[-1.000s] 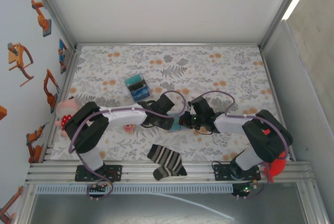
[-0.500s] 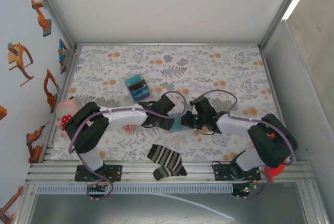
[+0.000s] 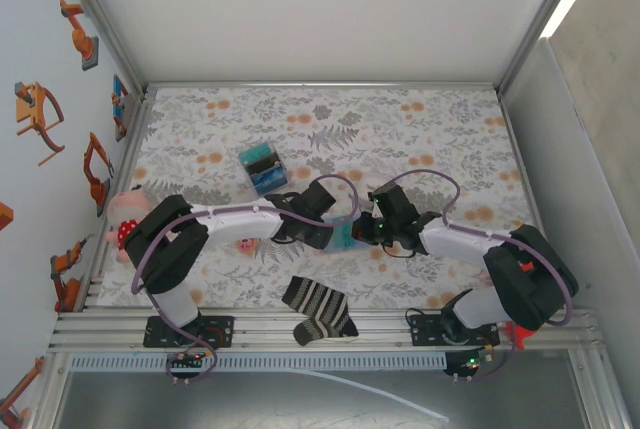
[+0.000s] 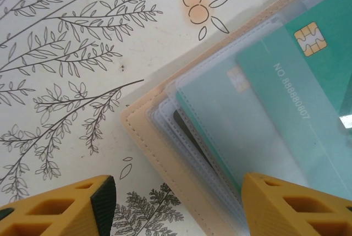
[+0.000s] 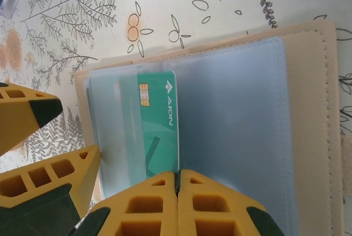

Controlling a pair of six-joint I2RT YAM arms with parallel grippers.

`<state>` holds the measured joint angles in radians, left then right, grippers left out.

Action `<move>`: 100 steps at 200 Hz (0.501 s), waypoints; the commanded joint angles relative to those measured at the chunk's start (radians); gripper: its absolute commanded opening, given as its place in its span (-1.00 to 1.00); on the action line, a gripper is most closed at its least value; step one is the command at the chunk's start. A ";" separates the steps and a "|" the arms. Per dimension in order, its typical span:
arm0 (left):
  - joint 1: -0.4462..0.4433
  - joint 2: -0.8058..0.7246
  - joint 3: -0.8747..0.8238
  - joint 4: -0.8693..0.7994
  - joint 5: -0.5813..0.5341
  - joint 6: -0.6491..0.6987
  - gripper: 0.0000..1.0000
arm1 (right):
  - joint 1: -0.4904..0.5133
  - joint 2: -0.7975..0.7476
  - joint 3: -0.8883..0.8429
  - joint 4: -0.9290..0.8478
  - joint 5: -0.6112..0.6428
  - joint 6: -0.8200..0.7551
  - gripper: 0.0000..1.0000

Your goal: Take the credit cards out of the card holder

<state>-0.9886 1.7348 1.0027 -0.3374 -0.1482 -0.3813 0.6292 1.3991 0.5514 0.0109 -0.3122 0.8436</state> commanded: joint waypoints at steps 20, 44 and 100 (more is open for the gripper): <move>0.001 -0.088 0.047 -0.044 -0.040 0.035 0.50 | -0.008 -0.014 0.011 -0.052 0.028 -0.017 -1.00; -0.002 -0.099 0.048 -0.020 -0.032 0.036 0.76 | -0.006 -0.015 0.010 -0.052 0.030 -0.014 -1.00; -0.015 -0.008 0.074 -0.011 -0.033 0.047 0.98 | -0.006 -0.012 0.006 -0.052 0.034 -0.013 -1.00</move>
<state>-0.9913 1.6840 1.0523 -0.3439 -0.1684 -0.3504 0.6292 1.3952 0.5518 0.0067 -0.3122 0.8436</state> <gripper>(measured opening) 0.980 0.042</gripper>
